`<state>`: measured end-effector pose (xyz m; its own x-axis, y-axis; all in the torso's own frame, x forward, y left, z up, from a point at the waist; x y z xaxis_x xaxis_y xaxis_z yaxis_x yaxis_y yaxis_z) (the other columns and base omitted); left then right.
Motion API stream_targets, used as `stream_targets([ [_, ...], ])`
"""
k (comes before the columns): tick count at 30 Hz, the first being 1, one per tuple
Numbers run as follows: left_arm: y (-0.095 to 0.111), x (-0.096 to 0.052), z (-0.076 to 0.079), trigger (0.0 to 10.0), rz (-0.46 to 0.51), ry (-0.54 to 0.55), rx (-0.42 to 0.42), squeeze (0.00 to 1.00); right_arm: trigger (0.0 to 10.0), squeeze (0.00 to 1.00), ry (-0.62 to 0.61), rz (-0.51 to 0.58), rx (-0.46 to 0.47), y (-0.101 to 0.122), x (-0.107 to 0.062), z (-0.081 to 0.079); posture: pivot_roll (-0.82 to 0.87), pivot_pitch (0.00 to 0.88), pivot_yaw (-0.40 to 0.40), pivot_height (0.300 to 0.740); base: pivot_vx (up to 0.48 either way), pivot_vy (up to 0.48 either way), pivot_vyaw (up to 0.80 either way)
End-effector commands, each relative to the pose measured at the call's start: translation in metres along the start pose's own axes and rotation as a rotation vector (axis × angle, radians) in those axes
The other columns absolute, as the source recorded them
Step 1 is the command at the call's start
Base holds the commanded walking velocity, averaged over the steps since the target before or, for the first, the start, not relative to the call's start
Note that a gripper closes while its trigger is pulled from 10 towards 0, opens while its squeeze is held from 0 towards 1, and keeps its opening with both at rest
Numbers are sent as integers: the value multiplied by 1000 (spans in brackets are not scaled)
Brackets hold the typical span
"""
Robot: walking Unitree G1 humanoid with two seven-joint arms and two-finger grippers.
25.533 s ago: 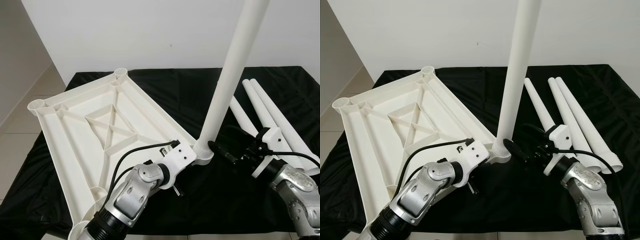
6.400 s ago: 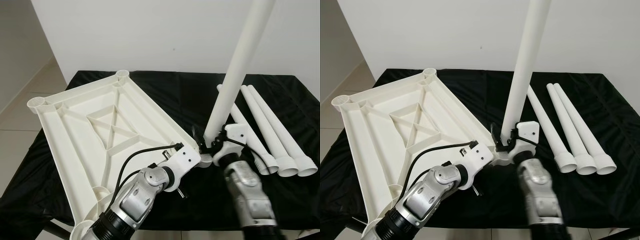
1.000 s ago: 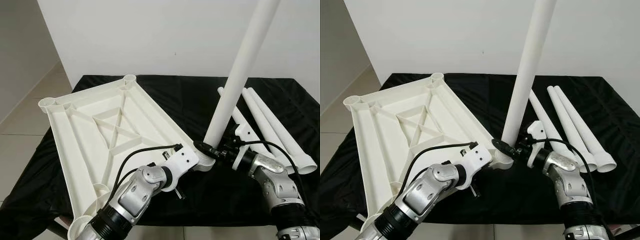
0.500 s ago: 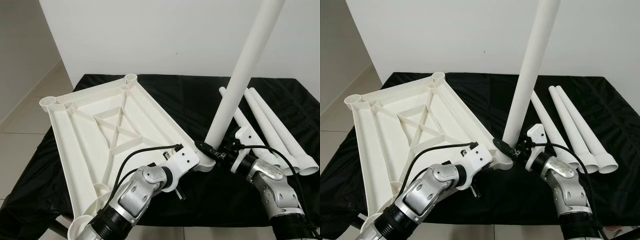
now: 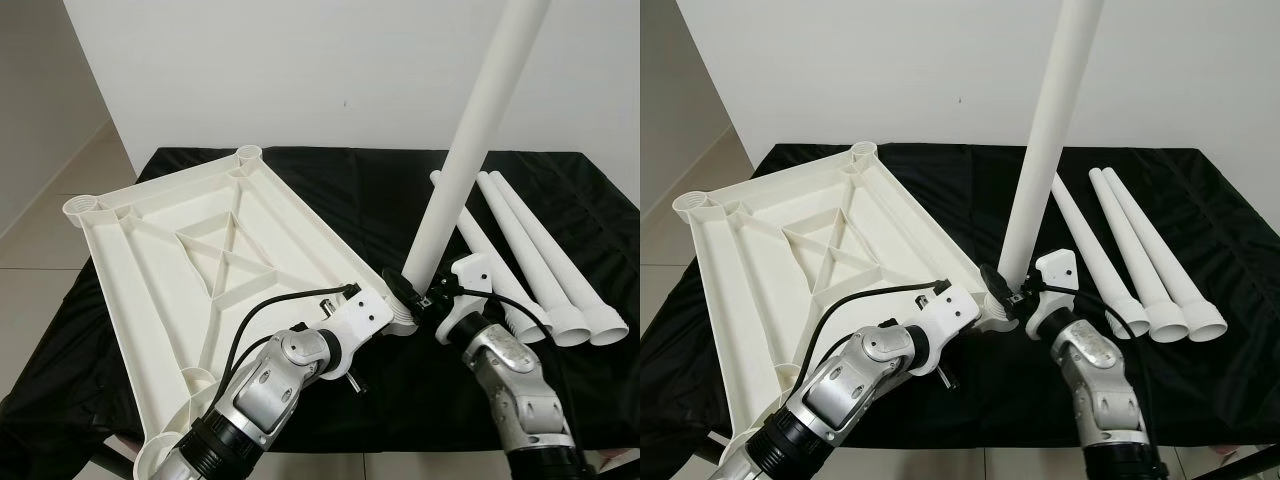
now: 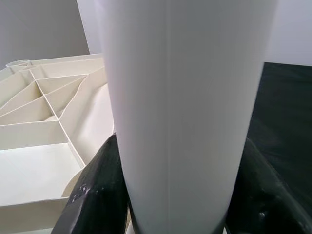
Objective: Building children table
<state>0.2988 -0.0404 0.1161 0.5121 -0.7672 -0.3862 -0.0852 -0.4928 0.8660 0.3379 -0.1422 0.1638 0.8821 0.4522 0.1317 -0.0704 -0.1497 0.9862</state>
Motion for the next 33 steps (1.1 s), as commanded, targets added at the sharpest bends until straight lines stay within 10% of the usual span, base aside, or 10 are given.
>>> stream_targets([
  [1, 3, 0, 2, 10000, 16, 0, 4, 0, 10000, 0, -140, 84, 5, 14, 2, 7, -134, 30, 27, 740, 0, 0, 0],
  [21, 2, 0, 5, 10000, 16, -1, 3, 0, 10000, 47, -378, 129, -3, 17, 3, -2, -131, 22, 17, 740, 0, 0, 0],
  [23, 2, 0, 5, 10000, 15, -1, 3, 0, 10000, 1000, -373, 135, 0, 19, 2, -1, -131, 23, 15, 740, 0, 0, 0],
  [33, 1, 1, 6, 10000, 15, -2, 2, 0, 10000, 1000, -345, 170, 3, 28, -4, 6, -138, 26, 13, 740, 0, 0, 0],
])
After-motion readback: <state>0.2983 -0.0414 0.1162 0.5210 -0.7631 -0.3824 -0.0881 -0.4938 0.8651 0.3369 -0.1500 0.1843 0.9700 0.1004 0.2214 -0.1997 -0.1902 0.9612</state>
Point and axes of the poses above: a point about 5 cm out from each wrist's last joint towards the gripper, its own x axis pointing out of the wrist towards the gripper, its own y axis along the axis of the wrist's last joint, z = x × y, the point moved 5 cm from there along x, pointing out of the wrist towards the gripper, and after that the axes turned 8 degrees about x, right-handed, at the moved point
